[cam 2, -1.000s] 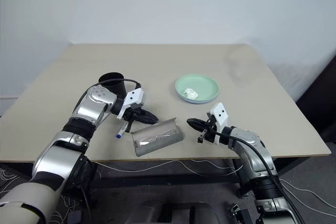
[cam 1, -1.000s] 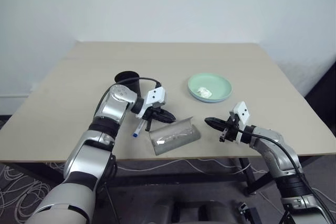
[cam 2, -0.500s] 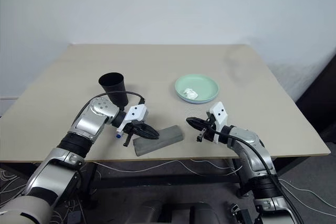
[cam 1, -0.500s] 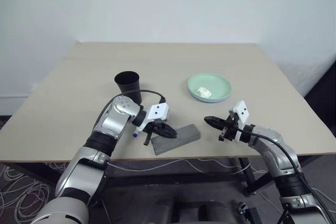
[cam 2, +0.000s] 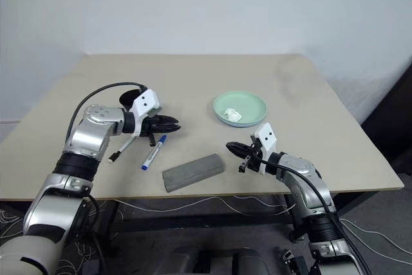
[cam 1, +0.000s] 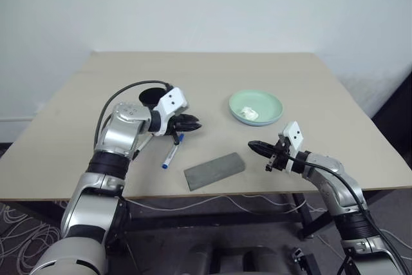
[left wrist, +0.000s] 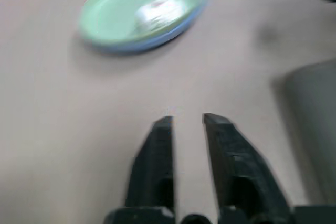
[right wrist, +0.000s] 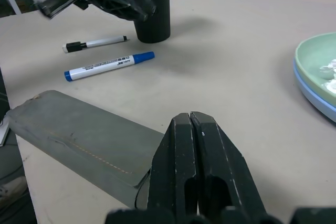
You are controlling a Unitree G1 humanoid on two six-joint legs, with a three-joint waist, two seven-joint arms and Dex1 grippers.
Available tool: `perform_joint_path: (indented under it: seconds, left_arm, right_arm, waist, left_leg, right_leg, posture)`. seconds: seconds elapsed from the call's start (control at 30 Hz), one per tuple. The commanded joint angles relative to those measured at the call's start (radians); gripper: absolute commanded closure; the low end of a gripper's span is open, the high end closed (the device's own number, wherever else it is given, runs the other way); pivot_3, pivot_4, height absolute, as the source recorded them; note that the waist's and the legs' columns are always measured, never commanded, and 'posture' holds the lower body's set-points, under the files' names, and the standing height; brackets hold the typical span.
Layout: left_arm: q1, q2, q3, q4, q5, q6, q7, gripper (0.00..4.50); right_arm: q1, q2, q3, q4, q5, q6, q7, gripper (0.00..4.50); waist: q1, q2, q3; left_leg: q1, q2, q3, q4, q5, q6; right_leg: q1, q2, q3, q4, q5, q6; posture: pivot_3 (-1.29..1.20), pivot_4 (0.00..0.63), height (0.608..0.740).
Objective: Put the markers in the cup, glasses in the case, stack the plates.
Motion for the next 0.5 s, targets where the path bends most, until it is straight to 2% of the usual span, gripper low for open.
perform_joint_path:
  seconds: [0.03,0.23,0.37,0.5]
  left_arm:
    - [0.064,-0.01,0.071,-0.179,-0.036,0.198,0.131,2.24]
    - [0.216,-0.034,0.117,-0.38,0.004,0.413,0.377,0.07]
    - [0.272,-0.053,0.153,-0.467,-0.01,0.524,0.48,0.03]
    - [0.304,-0.062,0.142,-0.497,-0.036,0.584,0.499,0.03]
  right_arm:
    - [-0.007,0.001,-0.014,-0.014,0.0,-0.023,-0.004,4.5]
    - [-0.023,0.001,-0.005,0.014,-0.004,-0.029,0.005,4.5]
    - [-0.037,0.0,0.002,0.036,-0.007,-0.036,0.018,4.5]
    - [-0.056,0.009,0.01,0.057,-0.014,-0.04,0.023,4.5]
  waist:
    - [-0.001,0.0,0.0]
    - [0.002,0.0,0.0]
    - [0.001,0.0,0.0]
    - [0.003,0.0,0.0]
  left_leg:
    - [0.0,0.0,0.0,0.0,0.0,0.0]
    - [0.002,0.0,0.0,0.0,0.001,-0.001]
    - [0.002,0.0,0.0,0.0,0.001,-0.001]
    - [0.002,0.0,0.0,0.0,0.002,-0.003]
  right_leg:
    - [0.0,0.0,0.0,0.0,0.0,0.0]
    - [0.002,0.0,0.0,0.0,0.0,0.0]
    - [0.002,0.0,0.0,0.001,0.0,0.0]
    - [0.002,0.0,0.0,0.001,0.0,0.0]
  posture:
    - [0.0,0.0,0.74]
    - [0.0,0.0,0.74]
    - [0.0,0.0,0.74]
    - [0.0,0.0,0.74]
